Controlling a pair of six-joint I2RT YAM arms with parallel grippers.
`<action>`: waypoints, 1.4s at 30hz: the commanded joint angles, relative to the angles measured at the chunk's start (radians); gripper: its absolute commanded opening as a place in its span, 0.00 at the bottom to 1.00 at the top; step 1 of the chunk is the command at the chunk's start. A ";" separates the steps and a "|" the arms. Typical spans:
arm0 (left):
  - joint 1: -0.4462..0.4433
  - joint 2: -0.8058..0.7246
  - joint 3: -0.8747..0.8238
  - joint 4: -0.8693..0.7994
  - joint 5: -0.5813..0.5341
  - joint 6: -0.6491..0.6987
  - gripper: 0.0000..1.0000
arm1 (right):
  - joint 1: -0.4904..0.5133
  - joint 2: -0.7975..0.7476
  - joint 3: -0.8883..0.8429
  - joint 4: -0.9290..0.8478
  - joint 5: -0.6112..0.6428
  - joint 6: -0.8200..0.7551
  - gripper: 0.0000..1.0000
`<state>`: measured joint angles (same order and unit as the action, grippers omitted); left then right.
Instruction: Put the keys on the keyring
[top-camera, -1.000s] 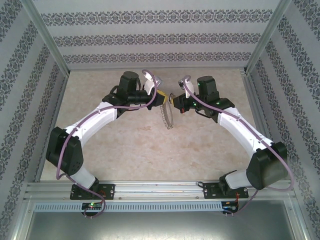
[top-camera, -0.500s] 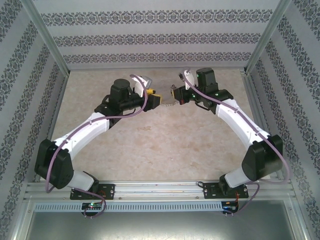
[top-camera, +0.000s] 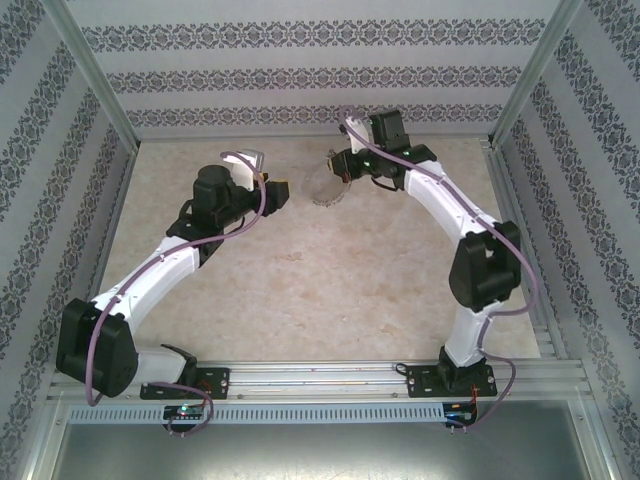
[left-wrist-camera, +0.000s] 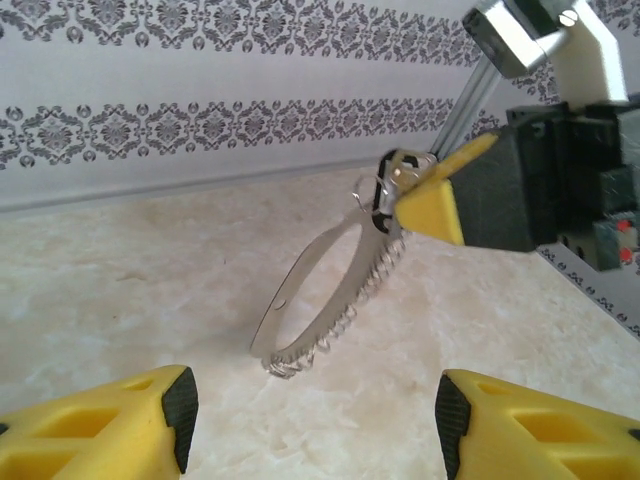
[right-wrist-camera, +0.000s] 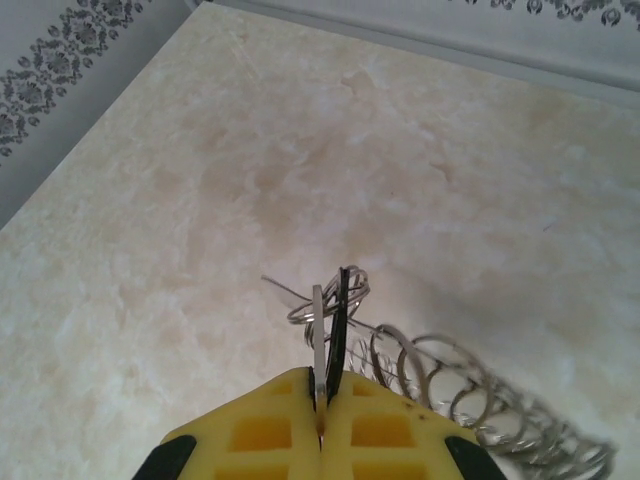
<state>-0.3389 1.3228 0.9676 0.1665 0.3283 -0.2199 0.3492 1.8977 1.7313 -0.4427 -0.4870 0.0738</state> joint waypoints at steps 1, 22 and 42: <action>0.019 -0.027 -0.009 0.066 -0.007 -0.034 0.65 | 0.002 0.073 0.128 -0.046 -0.022 -0.021 0.00; 0.028 -0.012 -0.011 0.079 0.082 -0.097 0.67 | 0.043 -0.095 -0.486 0.080 0.160 0.084 0.00; 0.028 0.004 0.009 0.059 0.105 -0.115 0.68 | 0.181 -0.110 -0.637 0.026 0.266 0.115 0.00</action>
<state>-0.3202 1.3197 0.9592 0.1963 0.4129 -0.3202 0.5091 1.8145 1.1172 -0.3920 -0.2497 0.1772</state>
